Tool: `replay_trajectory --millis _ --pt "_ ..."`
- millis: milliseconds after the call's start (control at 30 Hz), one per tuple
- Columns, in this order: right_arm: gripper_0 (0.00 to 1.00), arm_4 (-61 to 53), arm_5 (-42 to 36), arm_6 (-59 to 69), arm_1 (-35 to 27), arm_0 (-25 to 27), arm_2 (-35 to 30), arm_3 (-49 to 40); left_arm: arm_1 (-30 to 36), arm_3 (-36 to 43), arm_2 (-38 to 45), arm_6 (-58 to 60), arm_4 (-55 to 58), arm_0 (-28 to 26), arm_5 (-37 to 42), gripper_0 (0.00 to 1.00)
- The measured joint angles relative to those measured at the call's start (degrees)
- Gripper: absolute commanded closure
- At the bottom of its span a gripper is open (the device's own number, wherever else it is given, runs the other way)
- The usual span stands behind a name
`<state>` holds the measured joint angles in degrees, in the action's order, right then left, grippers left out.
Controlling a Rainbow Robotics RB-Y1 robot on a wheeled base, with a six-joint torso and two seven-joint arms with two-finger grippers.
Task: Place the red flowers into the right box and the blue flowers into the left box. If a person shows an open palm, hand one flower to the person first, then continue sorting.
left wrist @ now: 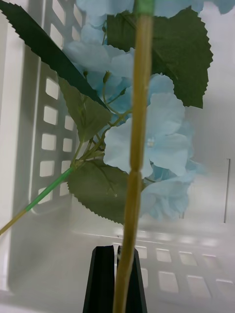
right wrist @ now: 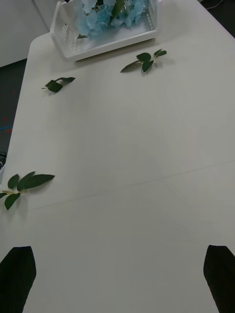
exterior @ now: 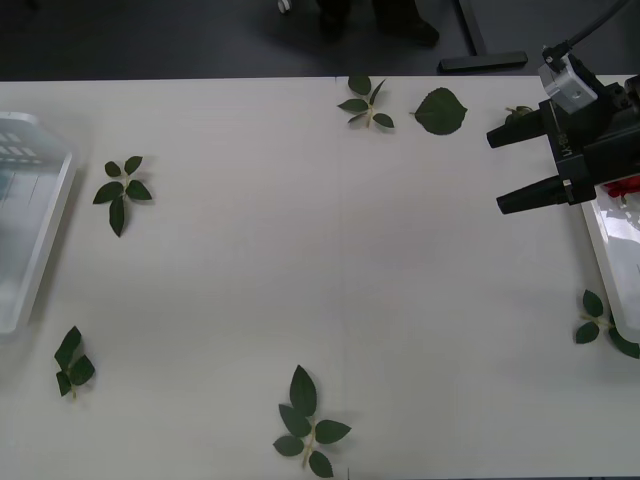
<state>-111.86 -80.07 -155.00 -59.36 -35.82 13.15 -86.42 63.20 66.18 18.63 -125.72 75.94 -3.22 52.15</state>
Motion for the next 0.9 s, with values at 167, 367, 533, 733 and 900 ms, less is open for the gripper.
replay_trajectory --millis 167,367,533,733,900 --pt "0.00 0.0 0.0 0.0 0.0 0.0 0.0 0.0 0.1 -1.8 -0.8 0.0 -1.0 2.0 -0.8 0.83" --pt "0.00 0.0 0.0 0.0 0.0 0.0 0.0 0.0 0.1 -1.8 -0.8 0.0 -1.3 2.0 -2.2 0.13" --pt "0.00 0.0 0.0 0.0 0.0 0.0 0.0 0.0 0.2 -1.8 -0.8 0.0 -0.2 2.0 -2.9 0.00" --pt "0.00 0.0 0.0 0.0 0.0 0.0 0.0 0.0 0.2 -1.6 -0.7 -0.6 9.0 1.6 -2.9 0.00" --pt "0.00 0.0 0.0 0.0 0.0 0.0 0.0 0.0 0.4 8.1 1.9 -4.1 17.0 -5.2 -2.4 0.00"
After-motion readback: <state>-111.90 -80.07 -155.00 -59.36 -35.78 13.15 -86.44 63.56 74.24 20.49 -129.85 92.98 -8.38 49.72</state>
